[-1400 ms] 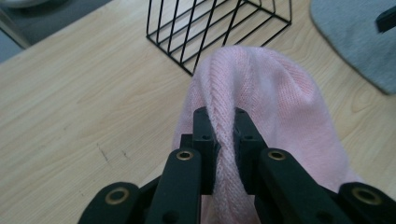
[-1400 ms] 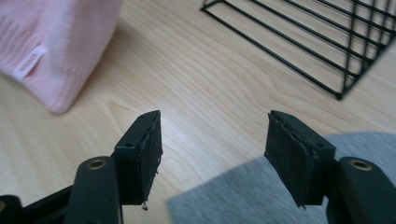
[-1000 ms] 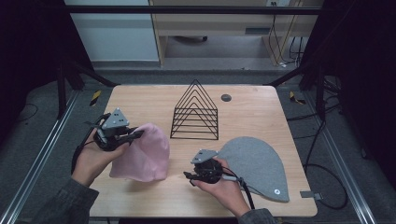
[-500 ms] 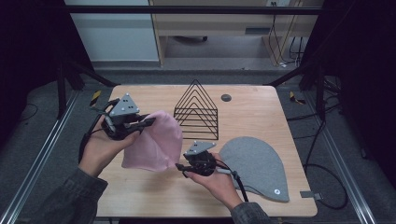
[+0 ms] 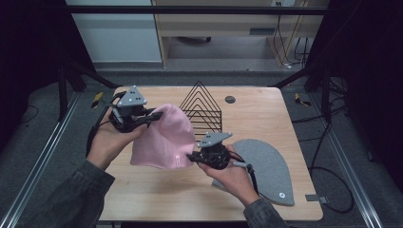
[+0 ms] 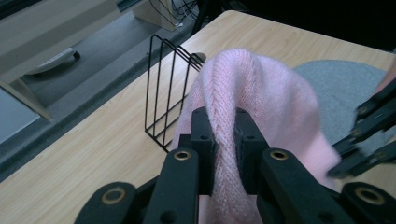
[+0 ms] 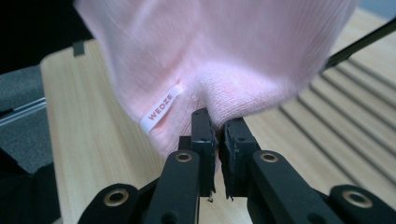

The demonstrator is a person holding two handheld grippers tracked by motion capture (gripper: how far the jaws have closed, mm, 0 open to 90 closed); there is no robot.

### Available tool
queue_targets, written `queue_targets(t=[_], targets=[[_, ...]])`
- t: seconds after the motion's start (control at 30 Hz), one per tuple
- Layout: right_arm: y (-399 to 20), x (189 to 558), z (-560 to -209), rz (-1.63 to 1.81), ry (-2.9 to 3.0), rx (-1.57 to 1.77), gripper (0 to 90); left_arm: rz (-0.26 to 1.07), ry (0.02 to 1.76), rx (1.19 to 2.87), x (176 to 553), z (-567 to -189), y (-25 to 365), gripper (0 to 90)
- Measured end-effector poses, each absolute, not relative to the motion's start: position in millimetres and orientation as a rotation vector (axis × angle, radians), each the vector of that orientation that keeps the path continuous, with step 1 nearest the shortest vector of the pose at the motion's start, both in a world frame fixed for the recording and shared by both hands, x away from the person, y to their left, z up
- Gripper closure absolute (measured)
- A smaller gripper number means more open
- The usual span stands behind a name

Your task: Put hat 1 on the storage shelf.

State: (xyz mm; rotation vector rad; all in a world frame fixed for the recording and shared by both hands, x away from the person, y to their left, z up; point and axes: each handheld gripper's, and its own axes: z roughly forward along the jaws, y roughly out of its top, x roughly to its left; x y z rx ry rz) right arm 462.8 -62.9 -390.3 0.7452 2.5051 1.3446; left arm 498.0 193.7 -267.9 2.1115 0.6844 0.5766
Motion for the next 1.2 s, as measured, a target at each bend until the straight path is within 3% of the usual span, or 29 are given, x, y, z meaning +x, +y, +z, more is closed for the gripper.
queue_targets(t=[0.17,0.73,1.2], targets=[[-77.0,471.4,-359.9,1.312,2.503,0.734,85.1,0.570,0.703,2.091,505.5,-267.3,191.7,80.1],[-86.2,494.2,-345.0,1.238,2.504,0.770,85.2,0.596,0.743,2.033,513.1,-266.6,194.1,79.9],[-82.7,530.5,-297.0,1.286,2.504,0.778,85.4,0.573,0.789,2.001,557.7,-232.9,197.2,79.9]])
